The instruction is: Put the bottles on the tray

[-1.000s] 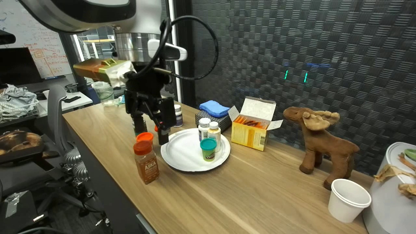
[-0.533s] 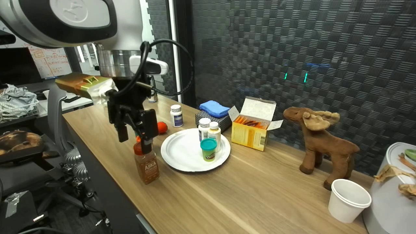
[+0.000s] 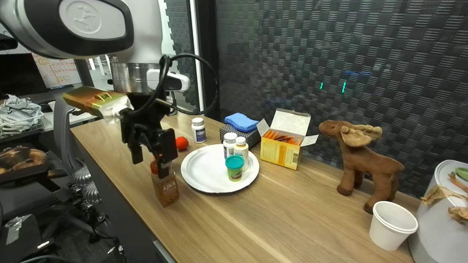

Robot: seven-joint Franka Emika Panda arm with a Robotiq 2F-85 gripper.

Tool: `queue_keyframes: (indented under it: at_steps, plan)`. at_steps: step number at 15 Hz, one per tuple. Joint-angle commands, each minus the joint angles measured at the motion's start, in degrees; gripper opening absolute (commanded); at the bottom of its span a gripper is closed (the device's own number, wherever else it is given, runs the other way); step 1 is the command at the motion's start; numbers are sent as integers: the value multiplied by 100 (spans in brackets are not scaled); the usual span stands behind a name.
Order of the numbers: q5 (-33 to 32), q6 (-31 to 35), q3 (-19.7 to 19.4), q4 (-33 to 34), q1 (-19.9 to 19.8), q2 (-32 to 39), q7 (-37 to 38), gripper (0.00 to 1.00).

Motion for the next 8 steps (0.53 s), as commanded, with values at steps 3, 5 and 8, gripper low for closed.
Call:
queue_keyframes:
  at_steps: [3, 5, 8]
  plan:
    - [78, 149, -67, 159, -22, 128, -188, 72]
    - [64, 198, -80, 207, -28, 159, -198, 64]
    - [42, 218, -81, 286, -31, 217, -194, 40]
